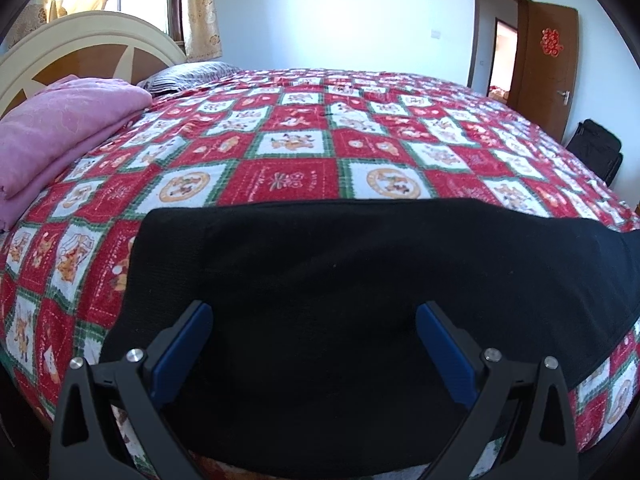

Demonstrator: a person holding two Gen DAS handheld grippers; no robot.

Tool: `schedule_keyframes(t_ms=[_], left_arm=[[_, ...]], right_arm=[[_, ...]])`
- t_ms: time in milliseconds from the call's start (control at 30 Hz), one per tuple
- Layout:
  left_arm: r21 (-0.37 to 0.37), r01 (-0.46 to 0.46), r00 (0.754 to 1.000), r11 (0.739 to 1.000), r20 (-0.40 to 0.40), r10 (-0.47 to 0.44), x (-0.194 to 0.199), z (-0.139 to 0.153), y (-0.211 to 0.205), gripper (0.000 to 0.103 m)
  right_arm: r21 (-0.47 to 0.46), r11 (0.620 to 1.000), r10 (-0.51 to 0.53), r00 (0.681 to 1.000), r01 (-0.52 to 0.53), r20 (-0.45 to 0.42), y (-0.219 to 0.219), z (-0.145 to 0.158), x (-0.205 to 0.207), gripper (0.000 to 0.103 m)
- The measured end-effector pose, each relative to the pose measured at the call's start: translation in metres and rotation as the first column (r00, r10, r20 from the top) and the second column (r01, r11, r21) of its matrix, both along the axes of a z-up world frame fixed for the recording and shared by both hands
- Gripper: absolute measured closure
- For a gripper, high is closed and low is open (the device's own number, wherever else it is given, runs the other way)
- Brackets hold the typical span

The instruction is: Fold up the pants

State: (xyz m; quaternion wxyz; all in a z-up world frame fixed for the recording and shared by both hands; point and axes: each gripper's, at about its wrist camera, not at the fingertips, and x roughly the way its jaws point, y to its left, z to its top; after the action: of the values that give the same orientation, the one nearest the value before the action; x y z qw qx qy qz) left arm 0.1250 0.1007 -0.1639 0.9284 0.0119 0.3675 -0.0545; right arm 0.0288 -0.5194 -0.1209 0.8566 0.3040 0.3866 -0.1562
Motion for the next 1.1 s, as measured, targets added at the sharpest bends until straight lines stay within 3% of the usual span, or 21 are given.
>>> schedule_keyframes(t_ms=[33,100,167,433,800,1033,1100], left_arm=[[0.001,0.0,1.0,1.0,-0.002,0.0,0.0,-0.001,0.0,0.0],[0.002,0.0,1.0,1.0,-0.006,0.0,0.001,-0.002,0.0,0.0],[0.0,0.003,1.0,1.0,-0.006,-0.003,0.002,-0.003,-0.001,0.0],[-0.015,0.009,1.0,1.0,-0.013,-0.009,0.002,0.001,-0.003,0.0],[-0.003,0.01,1.0,1.0,-0.007,-0.01,0.001,0.006,-0.004,0.0],[0.029,-0.033,0.999,0.999,0.007,0.033,0.001,0.004,0.011,0.0],[0.018,-0.045,0.999,0.999,0.008,0.045,0.001,0.004,0.015,0.0]], right_arm=[[0.008,0.999,-0.041,0.997,0.041,-0.06,-0.009,-0.015,0.003,0.056],[0.065,0.996,-0.051,0.997,0.055,-0.058,-0.019,-0.03,0.002,0.056],[0.094,0.994,-0.059,0.998,0.061,-0.021,-0.022,-0.026,-0.004,0.056],[0.064,0.995,-0.083,0.994,0.078,0.077,-0.012,0.002,-0.043,0.056],[0.032,0.995,-0.094,0.993,0.092,0.071,-0.007,0.003,-0.097,0.056],[0.025,0.996,-0.084,0.993,0.082,0.087,-0.014,0.006,-0.088,0.057],[0.017,0.996,-0.091,0.994,0.09,0.054,-0.016,0.002,-0.081,0.057]])
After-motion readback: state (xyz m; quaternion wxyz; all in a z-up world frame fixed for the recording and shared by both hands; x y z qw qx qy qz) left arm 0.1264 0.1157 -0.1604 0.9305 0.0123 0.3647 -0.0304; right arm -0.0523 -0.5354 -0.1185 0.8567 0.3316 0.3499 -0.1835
